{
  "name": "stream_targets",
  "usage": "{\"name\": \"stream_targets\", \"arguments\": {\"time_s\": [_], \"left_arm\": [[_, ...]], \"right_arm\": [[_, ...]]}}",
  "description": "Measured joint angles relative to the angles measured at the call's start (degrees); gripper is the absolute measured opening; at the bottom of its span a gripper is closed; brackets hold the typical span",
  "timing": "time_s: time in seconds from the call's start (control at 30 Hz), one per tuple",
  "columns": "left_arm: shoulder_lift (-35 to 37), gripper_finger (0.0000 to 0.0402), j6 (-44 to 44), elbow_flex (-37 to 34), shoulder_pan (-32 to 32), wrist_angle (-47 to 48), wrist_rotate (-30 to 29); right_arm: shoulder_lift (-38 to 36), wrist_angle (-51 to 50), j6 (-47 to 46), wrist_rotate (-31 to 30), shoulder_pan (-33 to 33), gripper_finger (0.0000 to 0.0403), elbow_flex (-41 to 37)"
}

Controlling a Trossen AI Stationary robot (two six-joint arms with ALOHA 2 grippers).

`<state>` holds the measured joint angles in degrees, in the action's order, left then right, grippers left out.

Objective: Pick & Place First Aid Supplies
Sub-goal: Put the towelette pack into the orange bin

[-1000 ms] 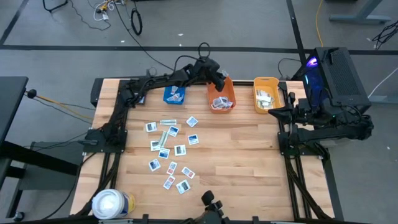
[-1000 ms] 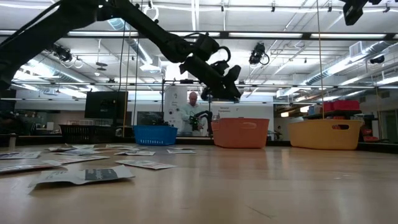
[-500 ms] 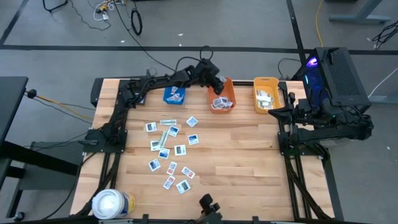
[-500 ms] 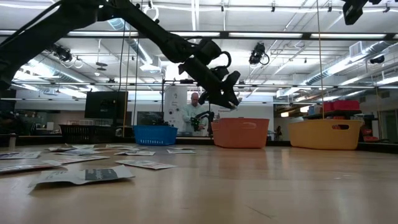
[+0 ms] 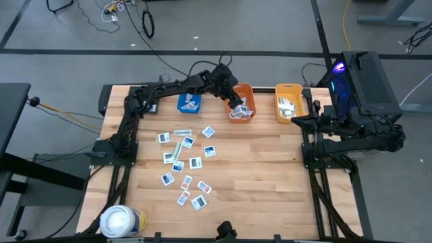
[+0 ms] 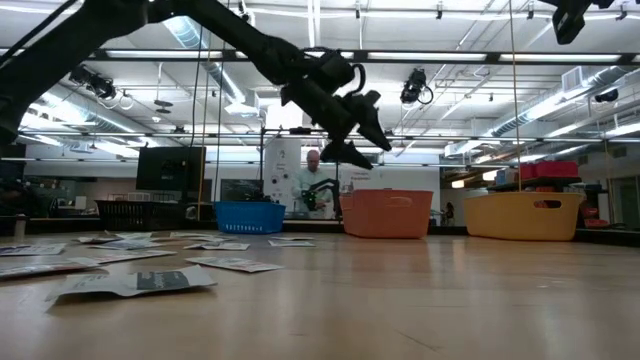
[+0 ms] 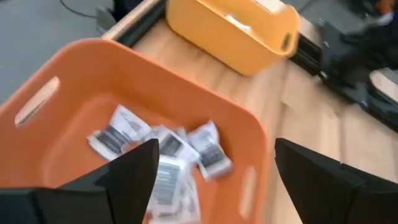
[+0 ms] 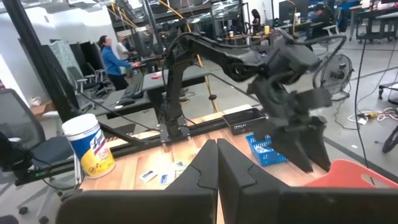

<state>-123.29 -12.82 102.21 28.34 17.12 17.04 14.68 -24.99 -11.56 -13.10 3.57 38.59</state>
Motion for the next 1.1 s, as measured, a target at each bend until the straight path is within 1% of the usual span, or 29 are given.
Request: {"name": "stream_targets", "arguments": {"time_s": [0.07, 0.27, 0.53, 0.6, 0.67, 0.8, 0.9, 1.0, 1.1], "left_arm": [[1.67, 0.0325, 1.07, 0.0, -0.24, 1.77, 0.25], [7.88, 0.032, 4.39, 0.0, -1.62, 13.39, -0.55], [16.29, 0.0319, 11.49, 0.01, -6.59, 23.54, -5.56], [17.87, 0.0319, 13.97, 0.02, -8.2, 25.15, -5.07], [18.87, 0.0319, 16.23, 0.02, -9.93, 28.03, -3.13], [20.55, 0.0319, 17.36, -1.01, -13.04, 34.13, -2.78], [23.09, 0.0319, 17.58, -5.19, -14.96, 35.2, -3.21], [26.66, 0.0319, 15.79, -11.86, -16.77, 32.34, -4.27], [31.35, 0.0319, 12.78, -19.91, -18.47, 27.45, -6.25]], "right_arm": [[0.01, -0.03, 0.09, -0.02, -0.02, 0.0, 0.0], [0.76, -0.85, 1.34, -2.86, -0.09, 0.0, 0.0], [3.54, -1.21, 0.95, -2.96, -0.09, 0.0, 0.0], [4.48, -1.21, 0.17, -2.96, -0.09, 0.0, 0.0], [5.46, -1.17, -0.8, -2.95, -0.09, 0.0, 0.0], [7.16, -1.16, -1.61, -2.93, -0.09, 0.0, 0.0], [8.29, -0.77, -1.54, -2.65, -0.09, 0.0, 0.0], [9.0, -0.78, -1.5, -2.44, -0.09, 0.0, 0.0], [9.09, -0.79, -1.5, -2.38, -0.09, 0.0, 0.0]]}}
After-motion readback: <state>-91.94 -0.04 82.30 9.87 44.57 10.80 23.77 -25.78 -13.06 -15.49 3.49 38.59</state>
